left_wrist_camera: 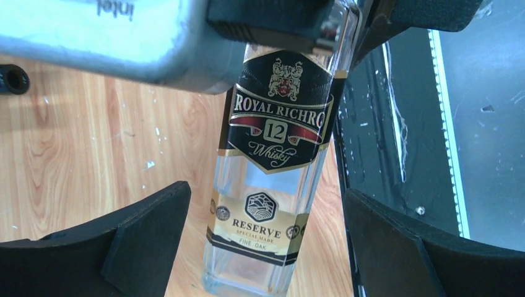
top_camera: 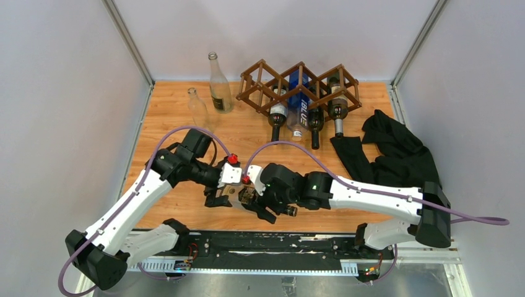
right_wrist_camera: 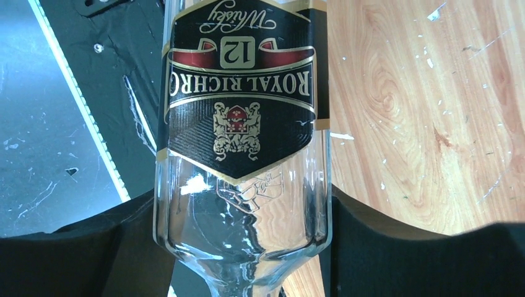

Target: Take the wine bottle off the wine rack

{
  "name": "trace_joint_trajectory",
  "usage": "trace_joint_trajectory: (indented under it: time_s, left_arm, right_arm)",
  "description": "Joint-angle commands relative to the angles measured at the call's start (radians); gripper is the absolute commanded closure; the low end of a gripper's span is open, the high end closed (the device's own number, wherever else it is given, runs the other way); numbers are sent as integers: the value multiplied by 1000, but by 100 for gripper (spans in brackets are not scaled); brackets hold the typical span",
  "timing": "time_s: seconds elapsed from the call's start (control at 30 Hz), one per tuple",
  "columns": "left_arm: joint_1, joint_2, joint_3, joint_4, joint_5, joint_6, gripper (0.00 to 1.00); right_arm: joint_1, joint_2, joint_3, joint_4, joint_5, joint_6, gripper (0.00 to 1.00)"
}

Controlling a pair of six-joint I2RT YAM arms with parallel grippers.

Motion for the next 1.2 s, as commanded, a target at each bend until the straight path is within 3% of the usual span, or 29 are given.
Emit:
trace_joint_trajectory:
  time_s: [0.0, 0.2, 0.73, 0.97, 1.07, 1.17]
  left_arm:
    - [-9, -48, -10, 42, -15, -113, 0]
    - [-9, -234, -54, 256, -9, -316, 0]
    - [-22, -67, 39, 103, -7, -184, 2]
    - [-22, -52, 34, 91, 25, -199, 6]
    - [-23, -39, 45, 90, 47, -220, 10]
    - [-24, -16, 66, 90, 63, -246, 23]
  right_arm:
    - [-3, -135, 45, 227, 19, -2, 100]
    - [-3, -231, -83, 293, 34, 41, 100]
    - [0, -151, 139, 140, -52, -67, 100]
    - [0, -125, 204, 106, -76, -97, 100]
    - [0, -110, 229, 98, -94, -97, 100]
    - [2, -89, 254, 92, -102, -97, 99]
